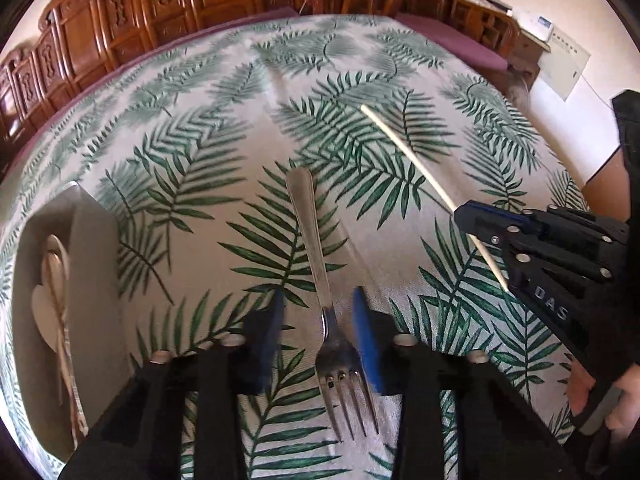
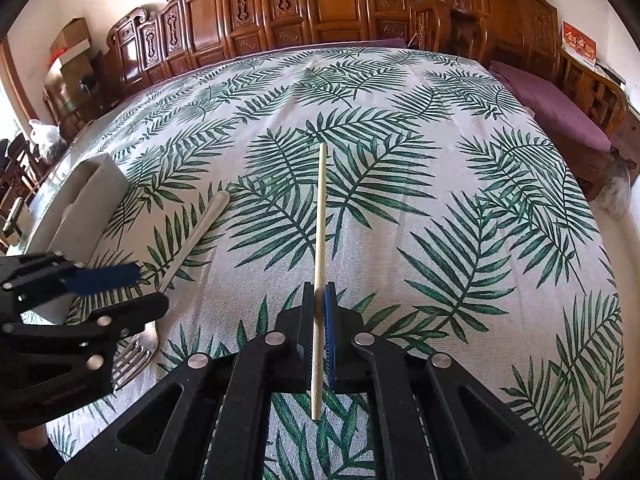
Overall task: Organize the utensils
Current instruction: 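Close the left tool on the metal fork's handle while the right tool holds its chopstick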
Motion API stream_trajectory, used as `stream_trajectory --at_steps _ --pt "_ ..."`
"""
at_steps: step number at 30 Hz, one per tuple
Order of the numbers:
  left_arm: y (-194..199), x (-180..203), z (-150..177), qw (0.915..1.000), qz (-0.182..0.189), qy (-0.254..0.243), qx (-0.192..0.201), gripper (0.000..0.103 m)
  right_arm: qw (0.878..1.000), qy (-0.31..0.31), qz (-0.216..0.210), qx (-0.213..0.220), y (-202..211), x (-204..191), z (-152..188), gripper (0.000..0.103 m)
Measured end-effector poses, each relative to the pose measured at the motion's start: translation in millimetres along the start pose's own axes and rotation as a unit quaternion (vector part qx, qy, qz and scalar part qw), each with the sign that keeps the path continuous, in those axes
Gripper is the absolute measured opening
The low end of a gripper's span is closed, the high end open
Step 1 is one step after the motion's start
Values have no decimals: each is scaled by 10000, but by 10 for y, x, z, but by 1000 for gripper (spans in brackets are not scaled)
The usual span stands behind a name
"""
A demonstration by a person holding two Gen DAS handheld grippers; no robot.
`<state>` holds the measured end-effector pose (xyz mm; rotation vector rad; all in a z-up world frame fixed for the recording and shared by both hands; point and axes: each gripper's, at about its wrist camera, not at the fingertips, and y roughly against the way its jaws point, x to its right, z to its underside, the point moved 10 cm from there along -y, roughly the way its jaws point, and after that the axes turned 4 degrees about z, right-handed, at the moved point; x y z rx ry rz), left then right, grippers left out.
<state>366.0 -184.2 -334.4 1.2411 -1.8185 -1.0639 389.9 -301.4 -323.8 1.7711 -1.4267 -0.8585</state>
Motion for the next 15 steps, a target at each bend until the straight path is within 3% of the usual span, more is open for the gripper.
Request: stream_trajectory --at_steps 8,9,10,15 --pt "-100 36 -16 9998 -100 34 -156 21 10000 15 -20 21 21 -18 -12 6" --pt "-105 37 -24 9998 -131 25 -155 18 10000 26 -24 25 24 -25 -14 6" --pt "-106 32 -29 9998 -151 21 -153 9 10000 32 -26 26 24 -30 -16 6" --pt "-60 3 9 9996 -218 -131 -137 6 9999 90 -77 60 61 -103 -21 6"
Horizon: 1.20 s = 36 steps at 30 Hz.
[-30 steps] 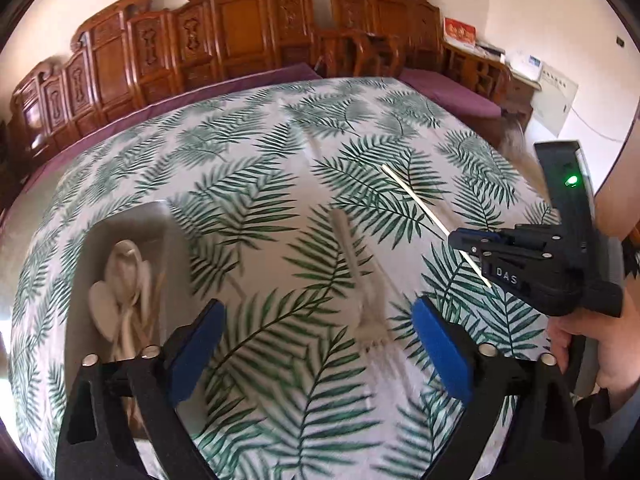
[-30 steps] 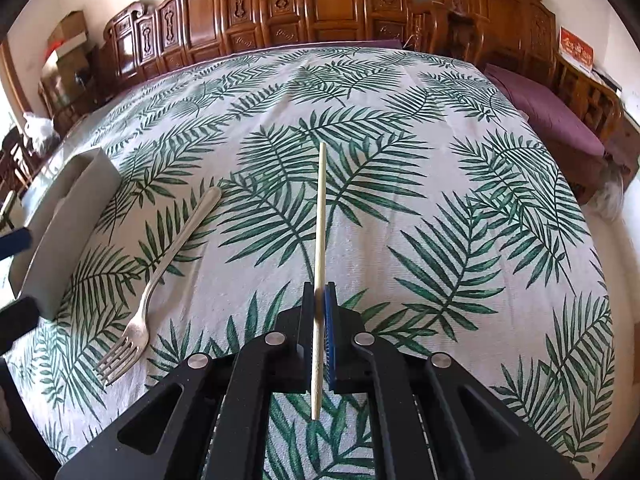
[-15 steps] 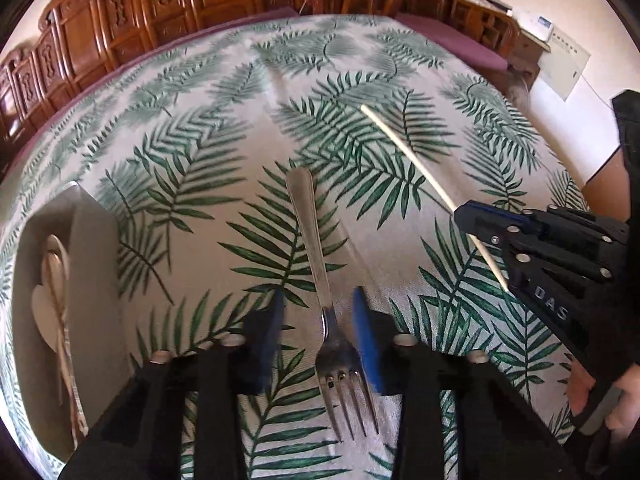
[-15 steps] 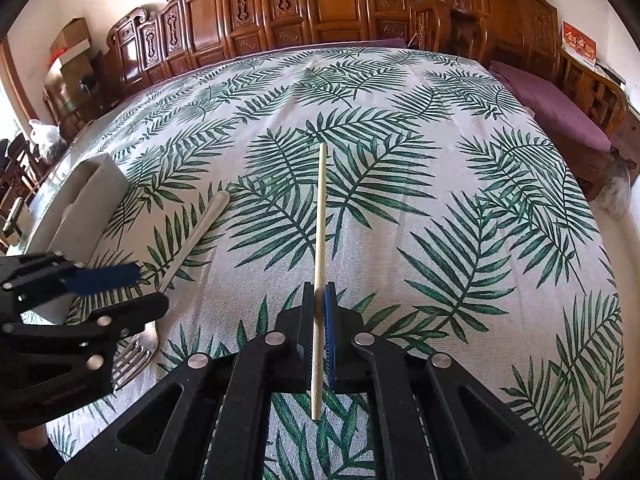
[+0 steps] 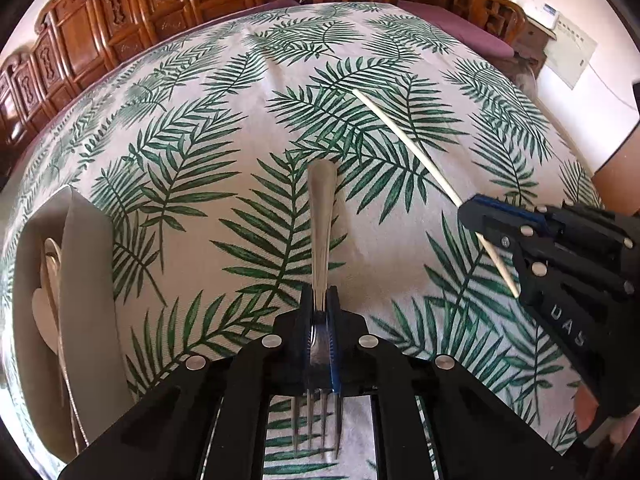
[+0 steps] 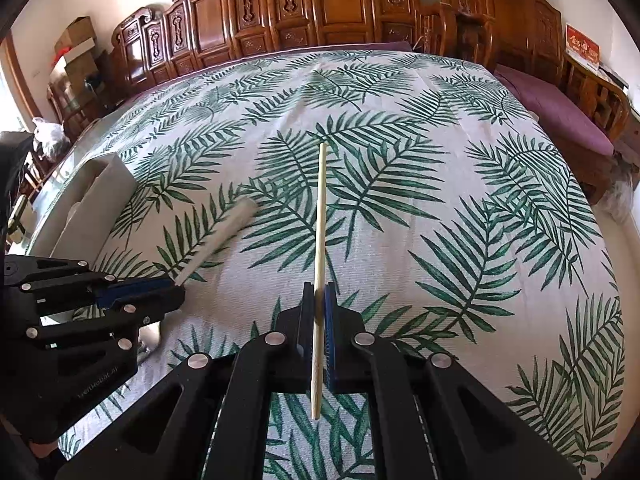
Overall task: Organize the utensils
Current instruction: 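Close the left tool on the metal fork's handle while the right tool holds its chopstick, then carry the metal fork into the grey tray with the left tool and open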
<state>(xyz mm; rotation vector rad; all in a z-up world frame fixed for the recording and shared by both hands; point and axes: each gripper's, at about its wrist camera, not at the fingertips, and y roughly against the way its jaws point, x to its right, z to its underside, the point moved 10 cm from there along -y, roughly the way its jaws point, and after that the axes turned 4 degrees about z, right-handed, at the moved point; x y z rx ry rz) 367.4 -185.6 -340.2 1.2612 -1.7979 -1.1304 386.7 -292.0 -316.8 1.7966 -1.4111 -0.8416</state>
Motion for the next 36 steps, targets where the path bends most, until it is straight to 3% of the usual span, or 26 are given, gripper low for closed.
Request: stream_trajectory --at_steps 18,36 --pt "648 -447 16 9981 -70 165 593 6 9982 483 -199 279 340 -578 -7 6" --pt "1126 -1305 177 9932 -397 613 909 6 9919 897 -669 599 733 -1247 -25 6"
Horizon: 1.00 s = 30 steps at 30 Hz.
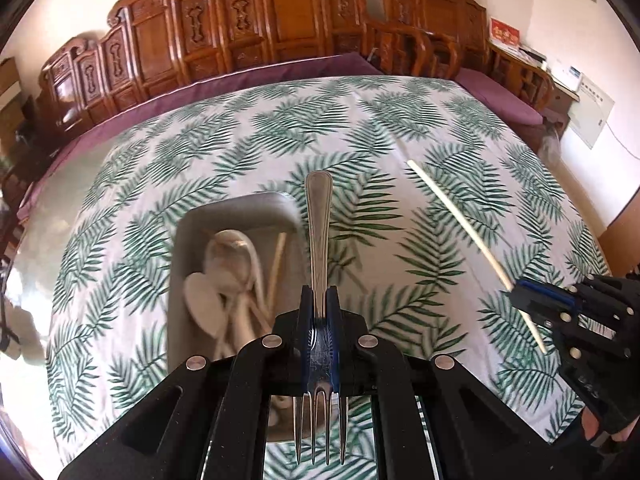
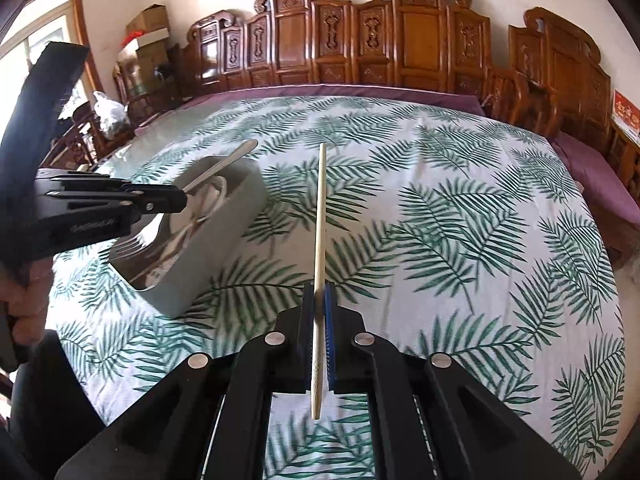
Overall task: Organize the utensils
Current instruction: 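Carry the metal fork into the grey tray with the left tool and open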
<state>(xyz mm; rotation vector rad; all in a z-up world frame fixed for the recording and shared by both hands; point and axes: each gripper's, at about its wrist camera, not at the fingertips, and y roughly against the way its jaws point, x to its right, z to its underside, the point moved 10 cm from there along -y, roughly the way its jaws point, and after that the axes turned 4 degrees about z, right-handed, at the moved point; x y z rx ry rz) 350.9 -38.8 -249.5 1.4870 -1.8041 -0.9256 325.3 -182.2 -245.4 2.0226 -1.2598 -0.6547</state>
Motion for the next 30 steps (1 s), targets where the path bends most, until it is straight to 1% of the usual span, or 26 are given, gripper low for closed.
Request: stream_trajectory --at_steps 7,12,24,27,30 --pt "-62 -368 127 9995 -179 236 -95 6 9996 214 -164 64 62 -296 -18 6" --pt "-177 -581 240 9986 -284 381 -224 6 9992 333 -222 46 75 -441 13 6" --pt "-470 -766 308 9970 -321 556 -429 6 9989 431 -190 -27 57 -525 66 6" --pt "-505 -778 339 9962 -208 646 -539 6 9987 494 -92 -36 56 -540 50 6" --pt "-425 -790 314 9969 -176 634 -424 8 9985 540 -15 -11 73 -559 12 6"
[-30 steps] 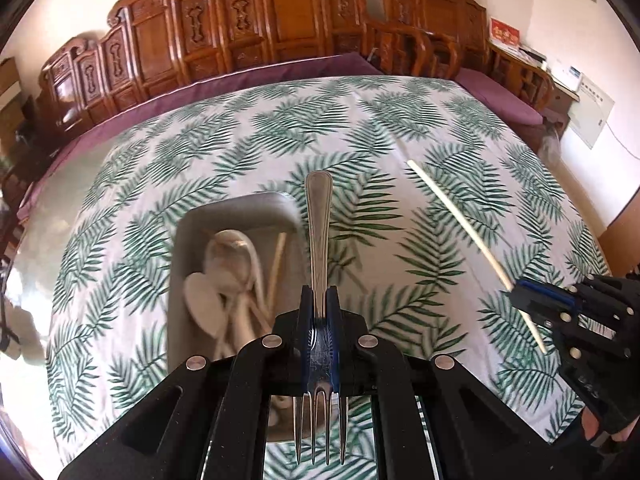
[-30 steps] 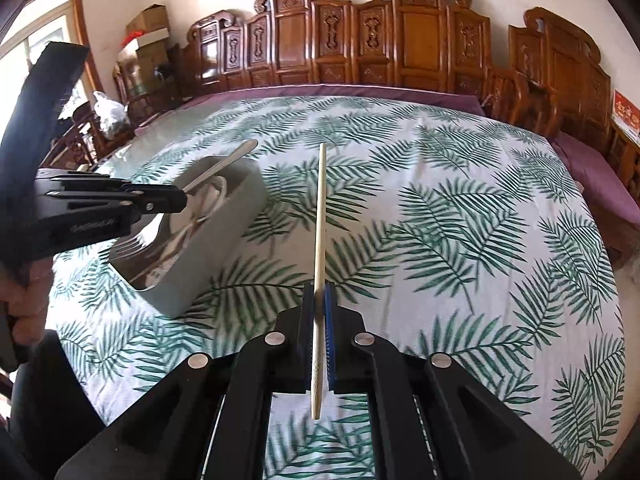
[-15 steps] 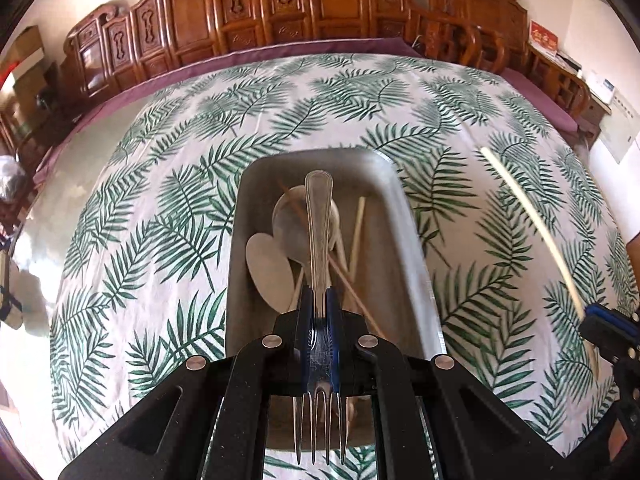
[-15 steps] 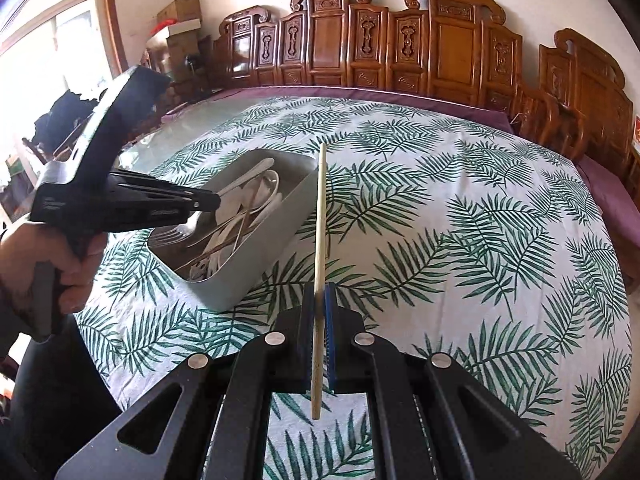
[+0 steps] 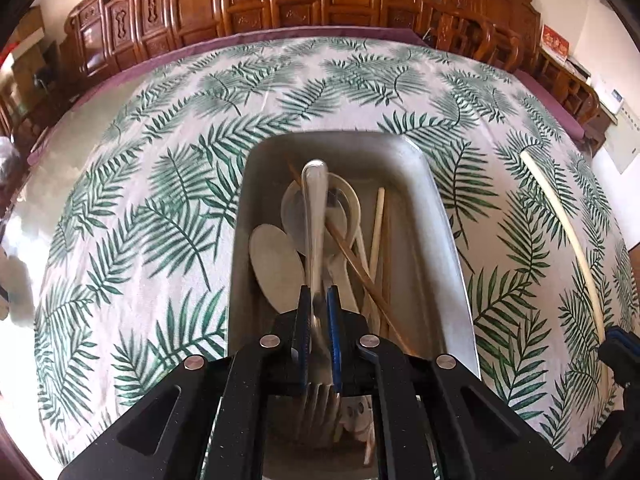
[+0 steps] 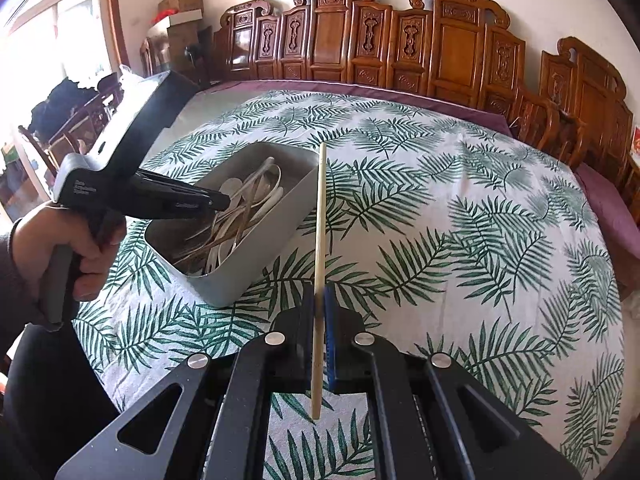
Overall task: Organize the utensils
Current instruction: 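Carry the metal fork into the grey tray with the left tool and open, then lower the right tool's bamboo chopstick into the grey tray and open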
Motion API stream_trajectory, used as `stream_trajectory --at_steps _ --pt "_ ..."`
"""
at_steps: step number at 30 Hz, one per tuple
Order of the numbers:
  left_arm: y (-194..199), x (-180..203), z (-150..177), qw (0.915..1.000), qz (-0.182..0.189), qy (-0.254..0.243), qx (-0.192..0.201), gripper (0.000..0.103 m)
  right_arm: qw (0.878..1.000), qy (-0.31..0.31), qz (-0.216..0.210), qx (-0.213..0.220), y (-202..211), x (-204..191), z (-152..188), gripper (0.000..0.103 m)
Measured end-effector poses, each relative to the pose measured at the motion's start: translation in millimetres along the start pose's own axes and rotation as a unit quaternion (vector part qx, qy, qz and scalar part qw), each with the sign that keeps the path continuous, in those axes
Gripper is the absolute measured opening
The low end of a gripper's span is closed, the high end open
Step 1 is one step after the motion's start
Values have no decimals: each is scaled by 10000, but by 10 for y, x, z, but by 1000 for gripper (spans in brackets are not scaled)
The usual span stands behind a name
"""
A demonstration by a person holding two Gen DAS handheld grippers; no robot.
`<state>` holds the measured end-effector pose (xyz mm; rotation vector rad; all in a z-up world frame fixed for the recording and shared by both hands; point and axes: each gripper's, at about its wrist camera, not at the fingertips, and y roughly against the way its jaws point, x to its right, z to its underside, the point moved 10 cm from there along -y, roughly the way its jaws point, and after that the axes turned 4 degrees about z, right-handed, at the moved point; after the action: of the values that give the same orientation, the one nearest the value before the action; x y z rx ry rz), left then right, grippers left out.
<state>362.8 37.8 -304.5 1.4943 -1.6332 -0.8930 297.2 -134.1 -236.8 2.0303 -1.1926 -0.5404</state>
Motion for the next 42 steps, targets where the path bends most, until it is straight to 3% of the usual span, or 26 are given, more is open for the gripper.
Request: stream_trajectory --at_steps 2,12,17,20,24,29,42 --pt "61 -3 -8 10000 33 -31 43 9 10000 0 33 1 14 -26 -34 6" --pt "629 -124 -33 9985 66 -270 471 41 10000 -34 -46 -60 -12 -290 -210 6" --pt "854 -217 -15 9978 117 -285 586 49 9998 23 -116 -175 -113 -466 -279 6" --pt "990 -271 -17 9971 116 -309 682 60 9995 74 -131 -260 -200 -554 -305 6" --pt "1132 -339 -49 9961 77 -342 813 85 9992 94 -171 -345 -312 -641 -362 6" --pt "1255 -437 -75 9951 75 -290 938 91 9986 35 -275 -445 -465 -726 -435 6" --pt "1279 -762 25 9956 31 -52 940 91 9949 -322 -576 -761 -904 -891 -516 6"
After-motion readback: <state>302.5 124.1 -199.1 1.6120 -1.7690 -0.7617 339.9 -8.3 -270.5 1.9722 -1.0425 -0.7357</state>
